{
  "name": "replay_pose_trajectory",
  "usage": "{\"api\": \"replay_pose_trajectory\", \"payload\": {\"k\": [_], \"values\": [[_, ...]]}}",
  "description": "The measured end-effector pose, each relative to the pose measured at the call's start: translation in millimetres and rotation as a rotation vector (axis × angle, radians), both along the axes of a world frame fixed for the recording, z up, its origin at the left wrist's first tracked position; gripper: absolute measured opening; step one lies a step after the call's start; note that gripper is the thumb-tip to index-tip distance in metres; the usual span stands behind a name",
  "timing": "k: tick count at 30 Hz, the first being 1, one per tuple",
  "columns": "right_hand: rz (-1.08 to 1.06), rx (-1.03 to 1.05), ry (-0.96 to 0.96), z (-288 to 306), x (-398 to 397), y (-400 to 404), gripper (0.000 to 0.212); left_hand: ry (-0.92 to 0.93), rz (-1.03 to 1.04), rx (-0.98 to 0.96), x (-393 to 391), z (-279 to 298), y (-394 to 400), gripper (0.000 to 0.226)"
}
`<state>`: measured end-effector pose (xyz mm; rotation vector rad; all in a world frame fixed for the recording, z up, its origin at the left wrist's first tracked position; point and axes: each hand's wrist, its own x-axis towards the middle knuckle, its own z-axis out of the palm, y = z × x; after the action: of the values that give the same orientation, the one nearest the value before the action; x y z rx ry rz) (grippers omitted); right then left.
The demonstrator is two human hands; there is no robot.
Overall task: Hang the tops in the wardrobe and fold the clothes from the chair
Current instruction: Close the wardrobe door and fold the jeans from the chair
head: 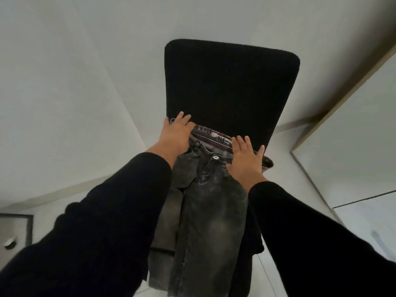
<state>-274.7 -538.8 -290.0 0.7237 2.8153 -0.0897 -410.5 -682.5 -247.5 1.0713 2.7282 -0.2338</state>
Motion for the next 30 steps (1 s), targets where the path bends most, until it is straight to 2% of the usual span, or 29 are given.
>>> {"api": "replay_pose_trajectory", "payload": {"k": [5,9,12,17,19,22,30], "values": [[-0.152,-0.019,0.029,-52.6,-15.0,18.1,0.089,0.024,-0.003,0.072,-17.3,-57.0,13.4,0.089],[-0.22,0.042,0.13,-73.3,-17.7,23.3,0.085,0.087,0.042,0.139,-17.7,-80.3,14.1,0.091],[-0.265,0.05,0.098,-84.6,-17.2,22.7,0.075,0.185,0.038,0.106,-19.6,-84.3,18.0,0.083],[-0.193,0.159,-0.054,-86.8,6.5,18.7,0.028,0.253,0.01,-0.014,-10.5,-79.6,12.9,0.042],[-0.171,0.161,-0.088,-75.7,21.6,14.0,0.024,0.262,0.013,-0.032,1.5,-68.7,6.4,0.031],[-0.181,0.138,-0.024,-42.9,45.2,7.2,0.027,0.282,0.047,-0.052,27.4,-36.9,-7.6,0.029],[-0.103,0.233,0.244,110.5,156.3,-26.8,0.025,0.462,0.178,0.107,162.7,108.5,-68.4,0.029]]}}
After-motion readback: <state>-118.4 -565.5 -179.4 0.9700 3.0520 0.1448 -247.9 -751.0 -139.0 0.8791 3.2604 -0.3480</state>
